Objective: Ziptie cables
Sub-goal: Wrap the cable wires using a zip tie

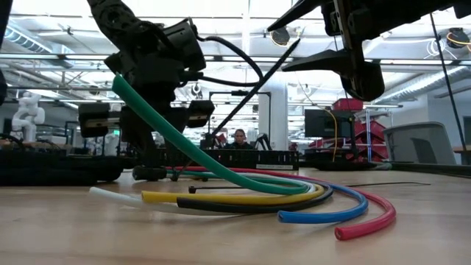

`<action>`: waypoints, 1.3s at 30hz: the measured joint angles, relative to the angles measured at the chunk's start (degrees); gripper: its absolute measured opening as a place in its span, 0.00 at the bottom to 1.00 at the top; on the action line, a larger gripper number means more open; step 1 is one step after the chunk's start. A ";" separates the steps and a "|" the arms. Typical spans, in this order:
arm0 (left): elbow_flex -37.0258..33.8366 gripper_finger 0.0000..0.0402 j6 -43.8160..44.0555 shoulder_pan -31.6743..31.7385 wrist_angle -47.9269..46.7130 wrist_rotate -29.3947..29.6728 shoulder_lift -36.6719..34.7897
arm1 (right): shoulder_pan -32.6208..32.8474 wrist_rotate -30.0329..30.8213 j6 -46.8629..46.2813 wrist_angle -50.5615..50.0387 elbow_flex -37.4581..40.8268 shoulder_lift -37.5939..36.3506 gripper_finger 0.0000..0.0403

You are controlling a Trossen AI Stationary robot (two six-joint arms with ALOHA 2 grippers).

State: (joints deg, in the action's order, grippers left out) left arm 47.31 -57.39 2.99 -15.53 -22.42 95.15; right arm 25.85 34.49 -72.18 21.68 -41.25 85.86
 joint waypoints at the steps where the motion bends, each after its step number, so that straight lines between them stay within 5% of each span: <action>1: 0.00 0.25 0.00 0.16 -0.03 0.03 0.00 | 0.00 0.00 0.00 -0.01 0.00 0.00 0.57; 14: 0.16 0.24 -0.02 0.91 -0.77 0.11 -0.09 | -0.02 0.01 0.00 -0.03 0.00 0.00 0.57; 27: 3.69 0.01 0.07 1.19 -3.44 -0.04 -0.15 | -0.02 0.01 0.04 0.38 0.00 0.00 0.57; 39: 3.74 0.14 9.09 1.02 -4.17 -0.08 -0.50 | -0.02 0.01 0.42 0.38 0.00 0.00 0.57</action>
State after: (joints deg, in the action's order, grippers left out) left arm 51.05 -48.30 4.01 -19.70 -22.50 94.65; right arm 25.82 34.50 -71.77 22.06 -41.25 85.86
